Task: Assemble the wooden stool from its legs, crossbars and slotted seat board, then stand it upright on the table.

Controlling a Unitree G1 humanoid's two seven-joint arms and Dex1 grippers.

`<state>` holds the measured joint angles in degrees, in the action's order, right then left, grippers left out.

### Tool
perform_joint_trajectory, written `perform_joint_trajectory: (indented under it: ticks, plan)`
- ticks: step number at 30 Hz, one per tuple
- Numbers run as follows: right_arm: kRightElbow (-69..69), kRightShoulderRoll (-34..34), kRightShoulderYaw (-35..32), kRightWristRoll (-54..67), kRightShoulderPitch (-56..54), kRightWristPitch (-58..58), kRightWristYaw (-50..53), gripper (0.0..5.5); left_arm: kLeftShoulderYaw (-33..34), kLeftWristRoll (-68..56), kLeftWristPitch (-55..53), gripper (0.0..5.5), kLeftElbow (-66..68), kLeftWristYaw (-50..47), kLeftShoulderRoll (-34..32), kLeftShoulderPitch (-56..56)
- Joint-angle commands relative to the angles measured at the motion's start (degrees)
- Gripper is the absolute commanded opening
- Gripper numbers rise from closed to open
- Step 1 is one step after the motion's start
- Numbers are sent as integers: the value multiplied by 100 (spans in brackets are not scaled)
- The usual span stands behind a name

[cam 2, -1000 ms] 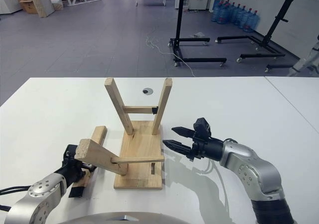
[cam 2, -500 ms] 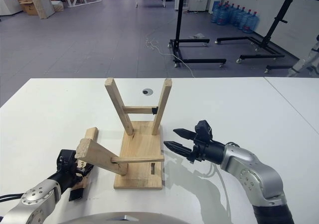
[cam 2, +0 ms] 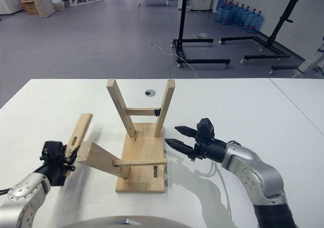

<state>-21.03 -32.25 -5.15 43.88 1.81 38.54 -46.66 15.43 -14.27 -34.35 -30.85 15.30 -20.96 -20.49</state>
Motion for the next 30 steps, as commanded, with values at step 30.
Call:
perform_joint_trajectory:
  ticks: [30]
  plan:
    - [941, 2173, 552, 1791, -2476, 162, -247, 341, -1110, -3830, 64, 205, 1175, 4771, -1456, 3114]
